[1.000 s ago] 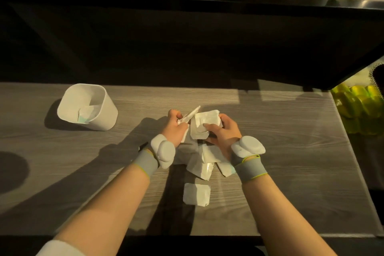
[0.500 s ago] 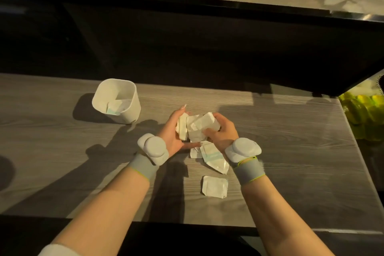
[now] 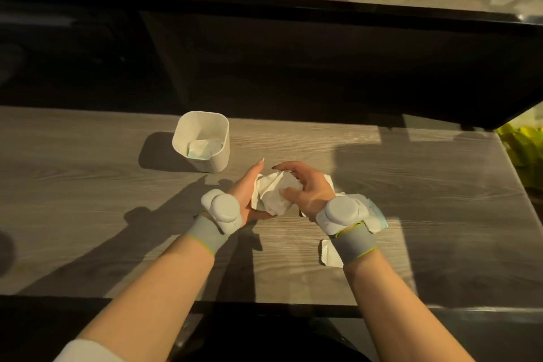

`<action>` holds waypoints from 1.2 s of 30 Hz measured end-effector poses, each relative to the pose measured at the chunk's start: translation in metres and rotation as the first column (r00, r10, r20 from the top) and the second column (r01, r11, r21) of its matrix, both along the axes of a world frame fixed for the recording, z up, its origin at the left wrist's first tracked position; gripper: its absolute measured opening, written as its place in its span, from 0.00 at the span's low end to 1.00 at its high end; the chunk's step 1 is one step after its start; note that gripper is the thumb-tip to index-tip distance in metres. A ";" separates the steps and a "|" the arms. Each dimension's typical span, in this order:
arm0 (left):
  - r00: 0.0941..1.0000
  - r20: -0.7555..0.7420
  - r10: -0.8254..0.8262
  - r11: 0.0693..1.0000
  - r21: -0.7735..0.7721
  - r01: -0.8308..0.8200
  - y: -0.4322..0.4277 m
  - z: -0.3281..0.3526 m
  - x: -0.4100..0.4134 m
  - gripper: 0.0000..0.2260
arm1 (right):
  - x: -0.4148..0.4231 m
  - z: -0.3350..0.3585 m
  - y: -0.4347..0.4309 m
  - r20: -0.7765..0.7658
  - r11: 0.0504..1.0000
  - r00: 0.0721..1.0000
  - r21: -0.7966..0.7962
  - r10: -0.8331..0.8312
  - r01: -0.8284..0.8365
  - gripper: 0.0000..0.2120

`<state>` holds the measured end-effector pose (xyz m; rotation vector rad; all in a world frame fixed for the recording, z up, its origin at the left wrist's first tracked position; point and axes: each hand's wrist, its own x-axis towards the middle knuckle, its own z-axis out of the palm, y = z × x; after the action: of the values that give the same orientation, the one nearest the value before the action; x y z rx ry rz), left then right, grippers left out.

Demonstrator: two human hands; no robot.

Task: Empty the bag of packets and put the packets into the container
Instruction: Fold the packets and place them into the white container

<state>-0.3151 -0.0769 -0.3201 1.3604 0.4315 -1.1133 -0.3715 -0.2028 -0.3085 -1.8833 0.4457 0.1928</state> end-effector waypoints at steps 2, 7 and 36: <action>1.000 -0.019 0.002 0.998 -0.063 -0.003 0.007 0.001 0.002 0.25 | 0.002 0.002 0.007 -0.009 1.000 1.000 0.014 -0.016 0.016 0.19; 0.999 0.013 0.031 0.993 -0.110 -0.029 0.021 0.000 0.005 0.22 | 0.009 0.004 0.027 -0.002 0.952 1.000 -0.306 -0.011 0.010 0.21; 0.994 -0.089 0.068 0.951 -0.295 -0.092 0.066 0.004 0.009 0.23 | 0.015 0.014 0.057 -0.014 0.868 0.979 -0.460 0.204 -0.188 0.30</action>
<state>-0.3065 -0.0112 -0.3162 1.0287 0.3546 -1.1167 -0.3562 -0.1453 -0.2949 -2.3999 0.2882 0.2006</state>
